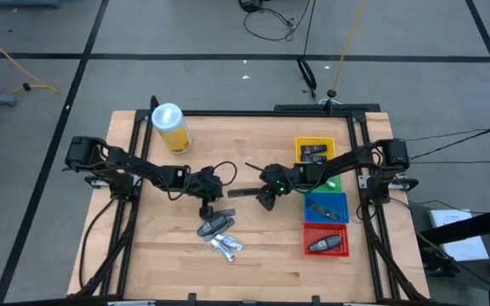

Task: Pick & Place Travel size toiletries
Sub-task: Put the black hair comb into the blue bin

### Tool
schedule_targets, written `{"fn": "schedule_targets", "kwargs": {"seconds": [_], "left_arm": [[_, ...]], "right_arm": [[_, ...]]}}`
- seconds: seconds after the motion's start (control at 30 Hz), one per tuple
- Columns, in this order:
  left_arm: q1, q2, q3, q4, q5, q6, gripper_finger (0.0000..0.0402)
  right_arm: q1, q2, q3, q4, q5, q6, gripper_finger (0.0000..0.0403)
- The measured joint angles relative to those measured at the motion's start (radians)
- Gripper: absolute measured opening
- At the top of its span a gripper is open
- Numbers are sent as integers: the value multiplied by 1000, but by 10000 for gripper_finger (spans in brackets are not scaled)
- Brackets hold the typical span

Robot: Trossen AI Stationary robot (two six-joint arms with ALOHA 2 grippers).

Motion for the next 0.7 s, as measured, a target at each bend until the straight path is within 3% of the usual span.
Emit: {"fn": "schedule_targets", "kwargs": {"seconds": [0.13, 0.23, 0.53, 0.7], "left_arm": [[0, 0, 0, 0, 0, 0, 3], [0, 0, 0, 0, 0, -2, 4], [1, 0, 1, 0, 0, 9, 2], [1, 0, 1, 1, 0, 8, 11]], "right_arm": [[2, 1, 0, 19, 4, -20, 208], [19, 1, 0, 24, 71, -110, 212], [47, 1, 0, 54, 184, -357, 271], [45, 10, 0, 71, 183, -507, 285]]}}
